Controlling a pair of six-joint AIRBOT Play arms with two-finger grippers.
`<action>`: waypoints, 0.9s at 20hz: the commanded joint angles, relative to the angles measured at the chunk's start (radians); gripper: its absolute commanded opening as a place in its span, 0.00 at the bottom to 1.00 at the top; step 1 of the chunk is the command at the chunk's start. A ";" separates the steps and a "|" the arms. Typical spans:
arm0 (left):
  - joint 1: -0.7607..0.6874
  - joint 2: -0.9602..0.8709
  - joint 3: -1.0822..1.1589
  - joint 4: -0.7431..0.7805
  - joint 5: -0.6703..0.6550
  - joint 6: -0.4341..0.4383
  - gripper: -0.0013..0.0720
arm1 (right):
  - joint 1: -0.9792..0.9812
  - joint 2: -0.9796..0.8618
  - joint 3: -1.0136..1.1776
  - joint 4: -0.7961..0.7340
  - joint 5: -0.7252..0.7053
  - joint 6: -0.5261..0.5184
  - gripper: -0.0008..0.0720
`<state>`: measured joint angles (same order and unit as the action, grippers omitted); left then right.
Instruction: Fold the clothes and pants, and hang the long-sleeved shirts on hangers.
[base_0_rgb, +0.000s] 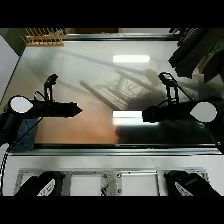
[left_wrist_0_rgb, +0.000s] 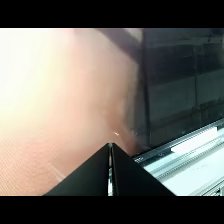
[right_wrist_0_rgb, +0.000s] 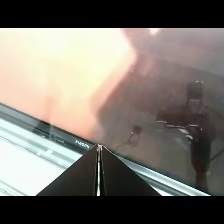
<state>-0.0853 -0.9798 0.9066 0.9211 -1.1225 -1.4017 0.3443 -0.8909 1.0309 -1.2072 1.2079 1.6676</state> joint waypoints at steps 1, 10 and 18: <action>0.000 0.000 0.000 0.000 0.000 0.000 0.05 | 0.001 -0.001 0.001 0.000 0.000 0.000 0.06; 0.000 0.000 0.000 0.002 0.012 0.003 0.05 | 0.001 -0.001 0.001 0.000 0.000 0.000 0.05; 0.333 0.000 0.187 0.839 0.060 -0.141 0.99 | 0.001 -0.001 0.001 0.000 0.000 0.000 0.05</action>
<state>0.1127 -0.9798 1.0531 1.4227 -1.1030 -1.4528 0.3443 -0.8909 1.0309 -1.2076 1.2083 1.6676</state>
